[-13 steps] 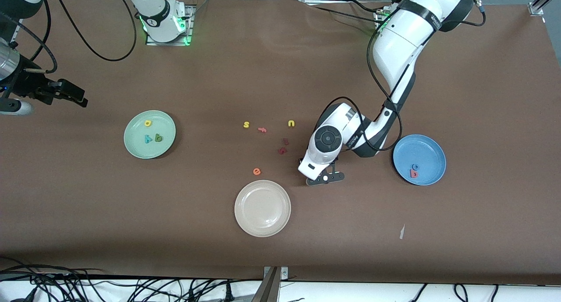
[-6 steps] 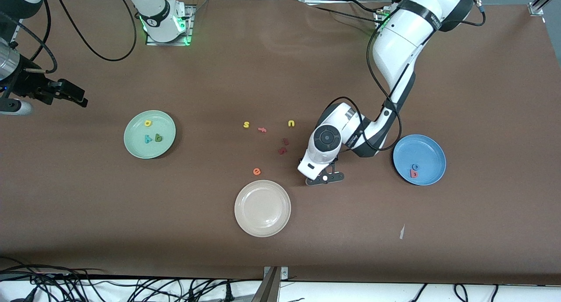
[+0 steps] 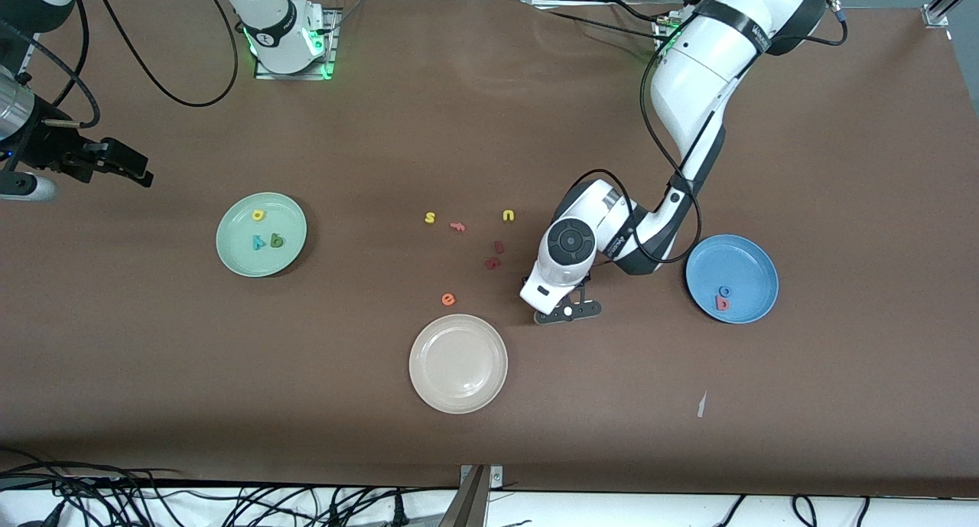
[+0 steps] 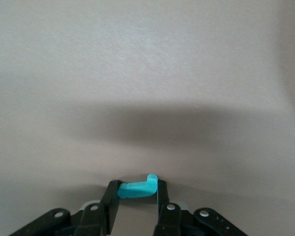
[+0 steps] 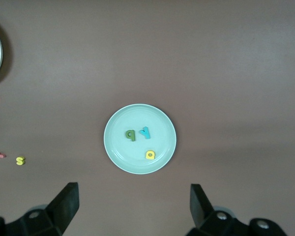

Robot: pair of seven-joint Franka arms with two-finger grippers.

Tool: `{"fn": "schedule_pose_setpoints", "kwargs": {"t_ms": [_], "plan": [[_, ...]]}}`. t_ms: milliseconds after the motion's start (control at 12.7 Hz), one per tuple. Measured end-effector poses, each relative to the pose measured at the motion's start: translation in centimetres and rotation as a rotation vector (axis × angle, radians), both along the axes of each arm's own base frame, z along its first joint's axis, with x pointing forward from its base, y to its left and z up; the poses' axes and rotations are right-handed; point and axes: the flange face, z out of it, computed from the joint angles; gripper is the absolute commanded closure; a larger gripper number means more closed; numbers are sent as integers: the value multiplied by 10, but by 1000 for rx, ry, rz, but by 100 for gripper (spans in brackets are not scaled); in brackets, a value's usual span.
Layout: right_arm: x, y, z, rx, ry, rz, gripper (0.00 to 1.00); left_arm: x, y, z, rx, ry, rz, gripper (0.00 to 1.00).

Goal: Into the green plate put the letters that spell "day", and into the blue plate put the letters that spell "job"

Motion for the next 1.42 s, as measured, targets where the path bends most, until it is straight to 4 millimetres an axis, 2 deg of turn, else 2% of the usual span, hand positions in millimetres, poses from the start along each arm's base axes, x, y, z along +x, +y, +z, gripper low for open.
{"fn": "schedule_pose_setpoints", "kwargs": {"t_ms": [158,237,553,711,948,1185,1264,1343,1422], "plan": [[0,0,0,0,0,0,0,11,25,7,37,35,-38,77],[0,0,0,0,0,0,0,19,45,15,52,65,-72,78],[0,0,0,0,0,0,0,52,145,55,59,136,-186,77],[0,0,0,0,0,0,0,58,199,66,44,152,-243,78],[0,0,0,0,0,0,0,50,263,73,24,143,-296,78],[0,0,0,0,0,-1,0,24,332,57,-4,59,-341,77],[0,0,0,0,0,-1,0,14,353,50,-4,52,-347,74],[0,0,0,0,1,-1,0,7,366,46,13,54,-360,28],[0,0,0,0,1,-1,0,3,371,43,27,60,-369,0]]}}
